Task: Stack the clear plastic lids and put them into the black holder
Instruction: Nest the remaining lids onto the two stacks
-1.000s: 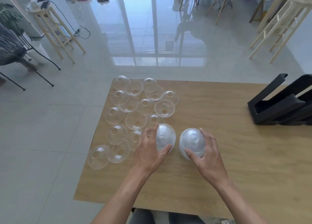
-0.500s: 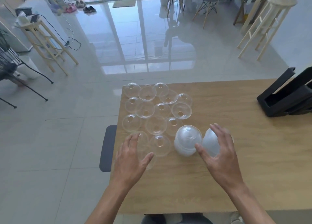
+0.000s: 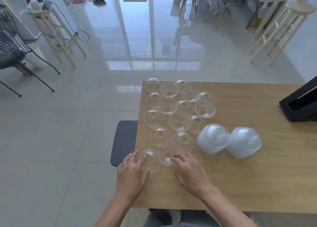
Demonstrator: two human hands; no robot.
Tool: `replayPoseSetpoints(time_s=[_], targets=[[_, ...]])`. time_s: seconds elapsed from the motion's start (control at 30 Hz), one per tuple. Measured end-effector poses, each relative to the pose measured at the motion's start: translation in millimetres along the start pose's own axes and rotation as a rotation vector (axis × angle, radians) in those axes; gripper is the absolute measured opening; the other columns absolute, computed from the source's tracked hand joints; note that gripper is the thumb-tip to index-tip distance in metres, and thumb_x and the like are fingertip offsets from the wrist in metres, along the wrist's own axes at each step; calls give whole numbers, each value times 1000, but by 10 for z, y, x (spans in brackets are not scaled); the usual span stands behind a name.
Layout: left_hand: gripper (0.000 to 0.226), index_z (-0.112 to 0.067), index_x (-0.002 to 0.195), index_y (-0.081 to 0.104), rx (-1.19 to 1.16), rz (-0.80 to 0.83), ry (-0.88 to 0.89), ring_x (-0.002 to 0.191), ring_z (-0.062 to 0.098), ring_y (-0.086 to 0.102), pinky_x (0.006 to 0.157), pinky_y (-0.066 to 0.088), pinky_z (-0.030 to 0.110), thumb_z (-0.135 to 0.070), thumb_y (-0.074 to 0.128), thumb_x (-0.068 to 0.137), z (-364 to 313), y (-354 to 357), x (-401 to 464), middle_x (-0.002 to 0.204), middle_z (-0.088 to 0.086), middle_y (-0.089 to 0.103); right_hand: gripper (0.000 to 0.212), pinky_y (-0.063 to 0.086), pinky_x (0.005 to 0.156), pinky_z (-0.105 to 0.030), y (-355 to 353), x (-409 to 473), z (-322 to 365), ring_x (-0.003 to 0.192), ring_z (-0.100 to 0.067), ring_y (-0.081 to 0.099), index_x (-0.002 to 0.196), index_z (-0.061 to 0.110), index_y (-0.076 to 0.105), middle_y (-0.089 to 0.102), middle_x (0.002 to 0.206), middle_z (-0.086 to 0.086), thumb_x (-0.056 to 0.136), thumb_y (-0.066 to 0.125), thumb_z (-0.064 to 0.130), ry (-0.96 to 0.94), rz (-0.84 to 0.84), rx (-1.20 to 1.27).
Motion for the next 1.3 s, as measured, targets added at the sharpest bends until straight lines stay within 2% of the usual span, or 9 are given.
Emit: replayPoseSetpoints(time_s=[0.17, 0.27, 0.37, 0.57, 0.67, 1.0, 1.13, 1.23, 1.3], targets=[[92, -43, 164, 18, -39, 8, -18, 156, 19, 25, 119, 34, 43, -66, 66, 88, 3, 46, 59, 172, -10, 21, 14, 55, 74, -35, 181, 143, 15, 94, -21, 62, 101, 17, 74, 70, 104, 2, 95, 62, 10, -97, 41, -135], [80, -39, 158, 35, -69, -8, -44, 150, 14, 37, 116, 34, 40, -66, 66, 89, -17, 57, 68, 162, -14, 41, 6, 55, 64, -33, 52, 106, 35, 85, -16, 58, 98, 17, 73, 68, 94, 5, 98, 70, 11, -114, -49, -30], [73, -35, 148, 49, -109, -88, -57, 134, 14, 55, 109, 41, 42, -61, 74, 85, -62, -22, 40, 144, -15, 57, 10, 56, 71, -29, -175, -6, 35, 90, -12, 63, 108, 17, 76, 68, 97, 6, 100, 72, 14, -77, -135, 187], [75, -28, 151, 47, -227, -206, -3, 133, 15, 54, 104, 49, 50, -51, 79, 87, -387, -302, 93, 146, -9, 52, 8, 51, 73, -14, -912, -261, -279, 84, -13, 72, 103, 39, 76, 75, 95, 12, 97, 77, 33, 229, -365, 612], [75, -26, 151, 48, -240, -248, 51, 132, 18, 53, 106, 50, 50, -45, 82, 87, -692, -435, 245, 145, -7, 51, 11, 55, 77, -17, -1238, -369, -561, 89, -15, 75, 106, 32, 79, 79, 98, 6, 95, 79, 36, 378, -456, 820], [76, -33, 151, 49, -423, -195, 206, 134, 11, 48, 110, 37, 17, -52, 81, 86, -2011, -403, 688, 146, -11, 50, 17, 63, 66, -27, -1716, -712, -1996, 71, -18, 69, 117, 13, 76, 79, 94, -14, 102, 69, 17, 779, -740, 1294], [82, -29, 156, 44, -381, -117, 215, 136, 16, 43, 114, 39, 36, -56, 79, 86, -2437, -110, 769, 152, -9, 50, 16, 62, 61, -30, -1540, -731, -2372, 60, -13, 69, 114, 9, 75, 76, 72, -3, 106, 61, 12, 943, -595, 1077], [81, -26, 157, 42, -316, -68, 206, 139, 20, 40, 116, 36, 37, -54, 76, 89, -2570, 91, 820, 153, -8, 49, 18, 60, 67, -37, -1515, -729, -2481, 58, -14, 70, 103, 20, 78, 75, 66, 1, 105, 60, 20, 950, -521, 764], [83, -26, 159, 38, -276, -42, 213, 144, 19, 38, 119, 32, 34, -56, 73, 90, -2597, 195, 834, 157, -7, 44, 18, 57, 75, -37, -1520, -745, -2525, 71, -17, 72, 103, 23, 77, 76, 75, 2, 103, 60, 24, 928, -480, 579]])
Point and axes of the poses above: each hand's wrist, its own x-axis towards the middle knuckle, its own y-axis out of the palm, z = x × y, the point moved 5 cm from there along x, towards the middle knuckle
